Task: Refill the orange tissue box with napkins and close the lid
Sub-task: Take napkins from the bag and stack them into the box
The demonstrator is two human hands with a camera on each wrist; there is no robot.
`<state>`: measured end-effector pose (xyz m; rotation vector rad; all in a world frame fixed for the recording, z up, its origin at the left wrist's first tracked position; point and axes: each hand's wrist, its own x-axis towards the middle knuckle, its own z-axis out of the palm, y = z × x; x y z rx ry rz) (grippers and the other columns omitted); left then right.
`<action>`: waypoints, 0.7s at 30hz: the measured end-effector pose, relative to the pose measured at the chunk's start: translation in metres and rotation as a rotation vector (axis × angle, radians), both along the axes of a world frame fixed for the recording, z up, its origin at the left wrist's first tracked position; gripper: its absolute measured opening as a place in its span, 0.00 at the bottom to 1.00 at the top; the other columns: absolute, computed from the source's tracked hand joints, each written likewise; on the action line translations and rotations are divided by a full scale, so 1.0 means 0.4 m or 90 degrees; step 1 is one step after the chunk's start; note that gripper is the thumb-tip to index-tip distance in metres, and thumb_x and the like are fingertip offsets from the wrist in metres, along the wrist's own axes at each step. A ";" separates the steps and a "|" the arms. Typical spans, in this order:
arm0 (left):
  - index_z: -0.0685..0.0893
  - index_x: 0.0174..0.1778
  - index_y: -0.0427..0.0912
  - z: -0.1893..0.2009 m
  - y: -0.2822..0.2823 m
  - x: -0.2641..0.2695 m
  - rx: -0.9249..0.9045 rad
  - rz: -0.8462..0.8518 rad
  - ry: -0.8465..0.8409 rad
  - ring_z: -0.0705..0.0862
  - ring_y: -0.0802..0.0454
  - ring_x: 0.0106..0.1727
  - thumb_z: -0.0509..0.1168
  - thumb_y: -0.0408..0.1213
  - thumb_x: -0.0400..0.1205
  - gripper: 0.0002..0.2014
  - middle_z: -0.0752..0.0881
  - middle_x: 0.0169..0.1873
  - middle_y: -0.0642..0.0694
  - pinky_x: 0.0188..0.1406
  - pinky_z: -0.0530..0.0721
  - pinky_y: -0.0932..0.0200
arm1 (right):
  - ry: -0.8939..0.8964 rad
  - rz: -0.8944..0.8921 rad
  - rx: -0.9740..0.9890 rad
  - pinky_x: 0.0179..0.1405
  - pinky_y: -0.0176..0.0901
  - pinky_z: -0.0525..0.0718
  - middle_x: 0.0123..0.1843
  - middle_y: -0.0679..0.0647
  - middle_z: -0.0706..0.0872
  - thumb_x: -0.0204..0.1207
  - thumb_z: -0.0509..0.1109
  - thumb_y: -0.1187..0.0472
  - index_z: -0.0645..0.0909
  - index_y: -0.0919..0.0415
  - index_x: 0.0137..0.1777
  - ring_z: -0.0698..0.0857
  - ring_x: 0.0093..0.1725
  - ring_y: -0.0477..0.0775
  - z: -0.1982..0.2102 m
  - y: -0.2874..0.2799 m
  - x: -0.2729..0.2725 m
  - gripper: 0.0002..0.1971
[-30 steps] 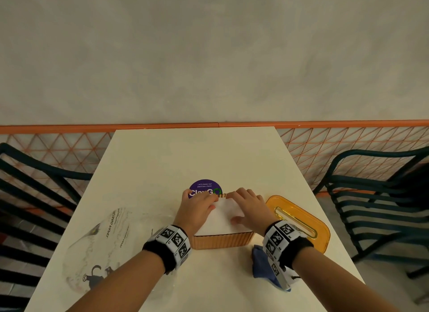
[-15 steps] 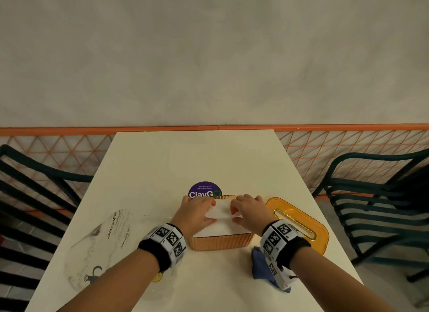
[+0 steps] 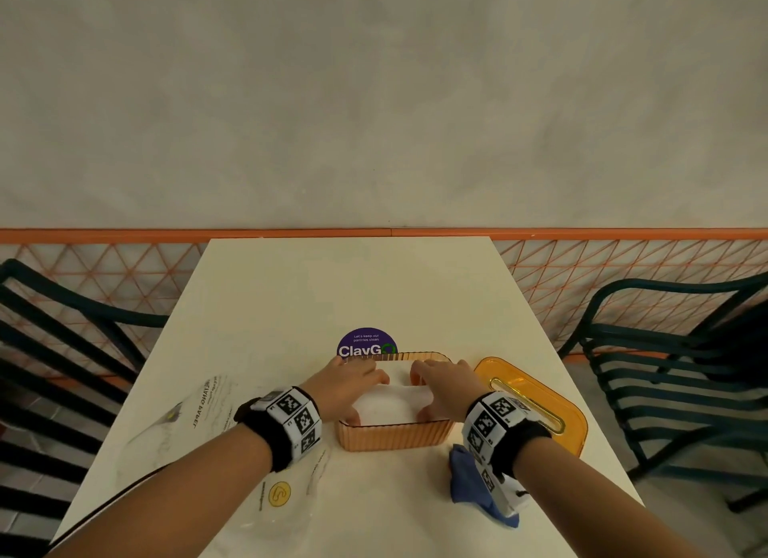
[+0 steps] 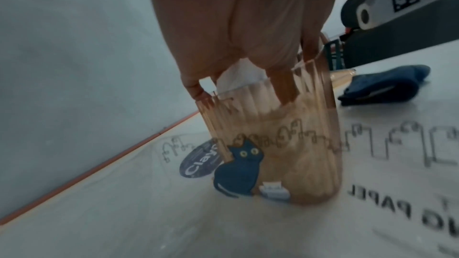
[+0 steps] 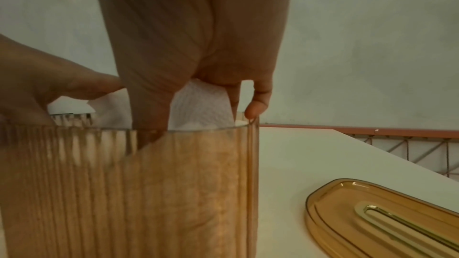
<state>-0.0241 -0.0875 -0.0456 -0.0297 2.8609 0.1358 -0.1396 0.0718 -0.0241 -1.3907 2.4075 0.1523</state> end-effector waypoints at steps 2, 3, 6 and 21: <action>0.68 0.73 0.49 -0.001 -0.004 0.000 0.046 0.038 0.001 0.70 0.51 0.73 0.73 0.42 0.74 0.33 0.72 0.71 0.51 0.71 0.67 0.54 | -0.011 -0.010 -0.007 0.66 0.51 0.74 0.65 0.53 0.82 0.70 0.75 0.49 0.70 0.55 0.67 0.81 0.62 0.58 0.007 0.002 0.000 0.27; 0.71 0.71 0.49 0.002 -0.006 0.001 0.079 0.061 0.003 0.72 0.51 0.70 0.72 0.44 0.74 0.29 0.73 0.69 0.51 0.70 0.67 0.55 | -0.025 -0.021 -0.012 0.64 0.49 0.76 0.64 0.53 0.82 0.71 0.75 0.50 0.71 0.55 0.66 0.81 0.61 0.58 0.012 0.003 -0.002 0.27; 0.78 0.59 0.46 0.016 -0.002 0.003 0.105 0.089 0.052 0.79 0.49 0.59 0.64 0.47 0.81 0.14 0.80 0.61 0.49 0.63 0.69 0.56 | -0.052 -0.025 -0.030 0.55 0.44 0.78 0.62 0.55 0.84 0.75 0.71 0.52 0.74 0.58 0.62 0.82 0.59 0.58 0.029 0.011 -0.016 0.19; 0.79 0.58 0.44 -0.021 0.025 0.067 0.086 0.113 0.183 0.80 0.51 0.53 0.55 0.42 0.86 0.11 0.78 0.59 0.52 0.61 0.69 0.55 | -0.083 -0.029 -0.023 0.64 0.43 0.76 0.64 0.55 0.82 0.80 0.65 0.58 0.80 0.61 0.64 0.79 0.63 0.56 0.032 0.050 -0.032 0.15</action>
